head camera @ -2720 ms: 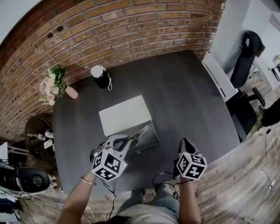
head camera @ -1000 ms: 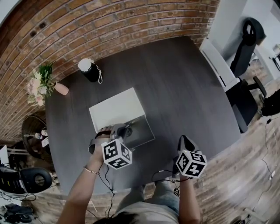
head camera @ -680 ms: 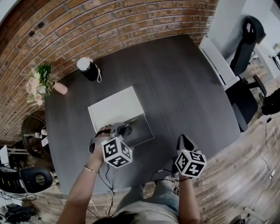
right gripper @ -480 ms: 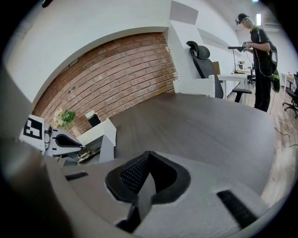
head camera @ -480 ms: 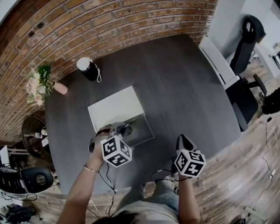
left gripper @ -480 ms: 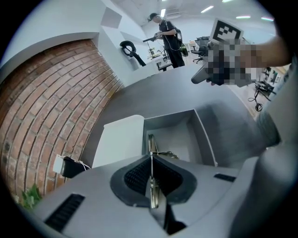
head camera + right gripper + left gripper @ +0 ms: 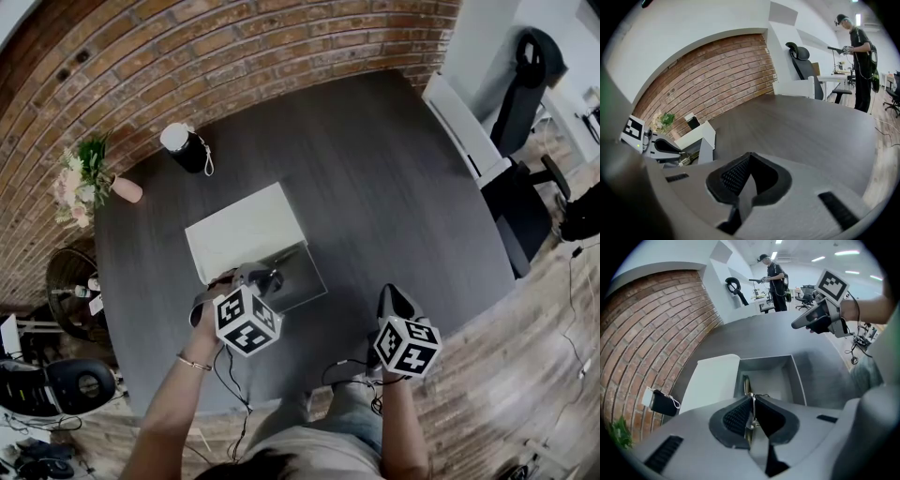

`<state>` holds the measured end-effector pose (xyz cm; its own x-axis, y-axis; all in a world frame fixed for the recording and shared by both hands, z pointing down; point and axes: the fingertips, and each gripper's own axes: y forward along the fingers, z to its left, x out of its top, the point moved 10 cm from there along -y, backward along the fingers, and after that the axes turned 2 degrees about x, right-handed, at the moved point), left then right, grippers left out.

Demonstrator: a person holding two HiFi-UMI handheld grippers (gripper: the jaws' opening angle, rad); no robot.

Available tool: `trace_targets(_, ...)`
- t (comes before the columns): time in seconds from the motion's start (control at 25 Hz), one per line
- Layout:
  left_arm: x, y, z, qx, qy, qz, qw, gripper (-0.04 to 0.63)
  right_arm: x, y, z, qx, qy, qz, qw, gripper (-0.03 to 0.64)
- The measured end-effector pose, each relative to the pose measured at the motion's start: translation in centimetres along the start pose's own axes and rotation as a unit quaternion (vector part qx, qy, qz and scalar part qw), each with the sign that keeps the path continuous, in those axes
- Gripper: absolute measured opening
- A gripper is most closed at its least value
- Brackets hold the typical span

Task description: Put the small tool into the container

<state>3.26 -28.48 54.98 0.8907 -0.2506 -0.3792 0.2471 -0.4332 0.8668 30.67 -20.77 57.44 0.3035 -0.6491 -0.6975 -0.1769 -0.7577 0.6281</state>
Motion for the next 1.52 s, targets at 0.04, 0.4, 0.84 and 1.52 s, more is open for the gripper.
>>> trace_targets(0.04, 0.0, 0.0, -0.1, -0.003, -0.002, 0.000, 1.0000, 0.029, 0.0, 0.0, 0.0, 0.000, 0.000, 0.000, 1.000, 0.002)
trace_targets(0.4, -0.2, 0.6, -0.6, -0.054, -0.023, -0.003, 0.9982, 0.062, 0.0, 0.2, 0.1, 0.000, 0.000, 0.001, 1.000, 0.002)
trace_targets(0.84, -0.5, 1.3, -0.6, -0.100, -0.044, -0.010, 0.9939, 0.077, -0.2, 0.2, 0.4, -0.003, -0.006, 0.003, 1.000, 0.002)
trace_targets(1.52, -2.5, -1.8, 1.8, -0.098, -0.193, -0.100, 0.9712, 0.098, 2.7, -0.7, 4.1, 0.027, -0.082, 0.002, 0.996, 0.002)
